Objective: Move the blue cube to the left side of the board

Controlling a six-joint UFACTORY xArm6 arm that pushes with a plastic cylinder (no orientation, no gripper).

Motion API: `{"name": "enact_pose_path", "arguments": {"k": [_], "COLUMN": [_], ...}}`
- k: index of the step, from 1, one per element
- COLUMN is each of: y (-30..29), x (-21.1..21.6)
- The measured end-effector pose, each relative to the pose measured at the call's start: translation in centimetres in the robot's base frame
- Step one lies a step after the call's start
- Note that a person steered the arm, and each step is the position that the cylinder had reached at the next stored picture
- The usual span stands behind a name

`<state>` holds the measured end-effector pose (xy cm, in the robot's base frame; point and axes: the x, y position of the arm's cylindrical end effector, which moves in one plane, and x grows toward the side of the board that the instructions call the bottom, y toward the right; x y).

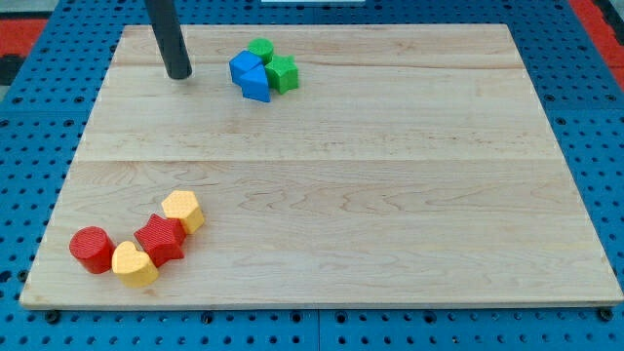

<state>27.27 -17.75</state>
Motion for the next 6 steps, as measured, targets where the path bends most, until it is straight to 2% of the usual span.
{"name": "enact_pose_path", "arguments": {"k": [1,2,3,4,5,6], "y": [8.3,15.0,15.1,11.2,10.7,2.3], "x": [-1.5,0.5,4.6,3.4,0.4,-0.8]}}
